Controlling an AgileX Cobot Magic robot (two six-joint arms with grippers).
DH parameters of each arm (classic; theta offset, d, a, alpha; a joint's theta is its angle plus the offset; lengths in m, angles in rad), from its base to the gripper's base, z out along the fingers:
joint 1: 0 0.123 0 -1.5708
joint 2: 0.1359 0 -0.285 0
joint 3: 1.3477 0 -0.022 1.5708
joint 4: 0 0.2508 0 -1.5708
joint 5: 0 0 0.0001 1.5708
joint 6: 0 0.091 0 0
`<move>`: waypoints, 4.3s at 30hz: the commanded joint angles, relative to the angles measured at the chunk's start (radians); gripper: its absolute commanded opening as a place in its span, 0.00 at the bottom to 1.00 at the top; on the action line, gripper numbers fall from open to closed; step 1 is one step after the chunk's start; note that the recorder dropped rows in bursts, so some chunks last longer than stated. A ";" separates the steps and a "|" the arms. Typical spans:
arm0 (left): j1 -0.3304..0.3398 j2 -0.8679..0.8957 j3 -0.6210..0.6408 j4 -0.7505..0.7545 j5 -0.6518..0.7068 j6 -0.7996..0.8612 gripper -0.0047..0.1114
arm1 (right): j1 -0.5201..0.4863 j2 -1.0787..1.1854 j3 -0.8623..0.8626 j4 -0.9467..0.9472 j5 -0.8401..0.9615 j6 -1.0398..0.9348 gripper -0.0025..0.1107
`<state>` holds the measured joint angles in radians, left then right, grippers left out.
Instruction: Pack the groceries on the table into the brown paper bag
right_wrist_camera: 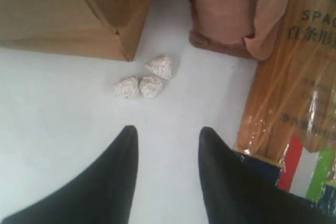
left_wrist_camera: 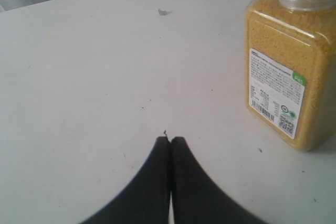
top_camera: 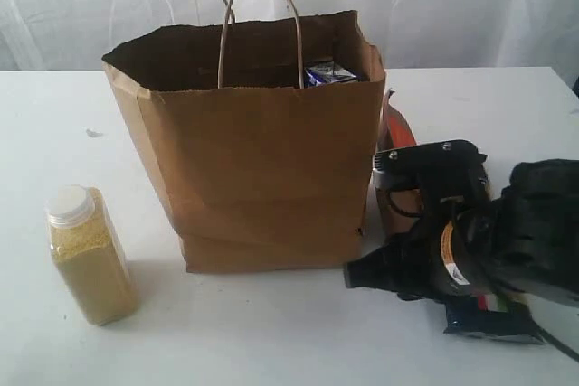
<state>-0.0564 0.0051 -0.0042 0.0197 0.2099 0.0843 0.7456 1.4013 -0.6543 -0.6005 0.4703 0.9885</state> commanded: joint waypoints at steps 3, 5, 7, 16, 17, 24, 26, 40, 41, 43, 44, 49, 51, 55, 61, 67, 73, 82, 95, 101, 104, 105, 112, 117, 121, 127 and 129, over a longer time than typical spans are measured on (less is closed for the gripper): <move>0.004 -0.005 0.004 -0.010 0.000 -0.001 0.04 | -0.018 0.110 -0.067 0.156 0.019 -0.419 0.34; 0.004 -0.005 0.004 -0.010 0.000 -0.001 0.04 | -0.018 0.141 -0.085 0.170 0.019 -0.467 0.34; 0.004 -0.005 0.004 -0.010 0.000 -0.001 0.04 | -0.018 0.173 -0.103 0.170 0.017 -0.503 0.34; 0.004 -0.005 0.004 -0.010 0.000 -0.001 0.04 | -0.018 0.280 -0.175 0.177 0.006 -0.708 0.34; 0.004 -0.005 0.004 -0.010 0.000 -0.001 0.04 | -0.018 0.288 -0.183 0.177 -0.001 -0.721 0.34; 0.004 -0.005 0.004 -0.010 0.000 -0.001 0.04 | -0.028 0.348 -0.217 0.179 -0.045 -0.733 0.34; 0.004 -0.005 0.004 -0.010 0.000 -0.001 0.04 | -0.040 0.358 -0.217 0.181 -0.048 -0.733 0.34; 0.004 -0.005 0.004 -0.010 0.000 -0.001 0.04 | -0.040 0.397 -0.217 0.230 -0.063 -0.750 0.33; 0.004 -0.005 0.004 -0.010 0.000 -0.001 0.04 | -0.040 0.397 -0.217 0.234 -0.063 -0.750 0.32; 0.004 -0.005 0.004 -0.010 0.000 -0.001 0.04 | -0.040 0.397 -0.217 0.240 -0.059 -0.750 0.26; 0.004 -0.005 0.004 -0.010 0.000 -0.001 0.04 | -0.040 0.397 -0.217 0.242 -0.057 -0.750 0.22; 0.004 -0.005 0.004 -0.010 0.000 -0.001 0.04 | -0.040 0.397 -0.217 0.290 -0.047 -0.750 0.05; 0.004 -0.005 0.004 -0.010 0.000 -0.001 0.04 | -0.040 0.397 -0.217 0.309 -0.038 -0.750 0.02; 0.004 -0.005 0.004 -0.010 0.000 -0.001 0.04 | -0.036 0.354 -0.217 0.368 0.006 -0.750 0.02; 0.004 -0.005 0.004 -0.010 0.000 -0.001 0.04 | 0.010 0.233 -0.217 0.432 0.088 -0.763 0.02; 0.004 -0.005 0.004 -0.010 0.000 -0.001 0.04 | 0.155 0.126 -0.223 0.479 0.197 -0.812 0.02; 0.004 -0.005 0.004 -0.010 0.000 -0.001 0.04 | 0.300 0.065 -0.223 0.479 0.231 -0.831 0.02; 0.004 -0.005 0.004 -0.010 0.000 -0.001 0.04 | 0.460 0.027 -0.324 0.477 0.101 -0.905 0.02; 0.004 -0.005 0.004 -0.010 0.000 -0.001 0.04 | 0.529 0.027 -0.587 0.348 -0.221 -1.015 0.02; 0.004 -0.005 0.004 -0.010 0.000 -0.001 0.04 | 0.527 0.027 -0.681 0.221 -0.280 -1.015 0.02; 0.004 -0.005 0.004 -0.010 0.000 -0.001 0.04 | 0.524 0.027 -0.721 0.144 -0.285 -1.015 0.02; 0.004 -0.005 0.004 -0.010 0.000 -0.001 0.04 | 0.516 0.027 -0.734 0.127 -0.285 -1.015 0.02; 0.004 -0.005 0.004 -0.010 0.000 -0.001 0.04 | 0.414 0.027 -0.812 0.127 -0.251 -0.877 0.02; 0.004 -0.005 0.004 -0.010 0.000 -0.001 0.04 | 0.336 0.027 -0.852 0.090 -0.079 -0.617 0.02; 0.004 -0.005 0.004 -0.010 0.000 -0.001 0.04 | 0.304 0.051 -0.892 0.018 0.172 -0.427 0.02; 0.004 -0.005 0.004 -0.010 0.000 -0.001 0.04 | 0.300 0.093 -0.921 0.058 0.259 -0.471 0.02; 0.004 -0.005 0.004 -0.010 0.000 -0.001 0.04 | 0.300 0.117 -0.933 0.071 0.259 -0.471 0.02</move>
<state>-0.0564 0.0051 -0.0042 0.0197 0.2099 0.0843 1.0506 1.4968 -1.5696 -0.5459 0.7234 0.5288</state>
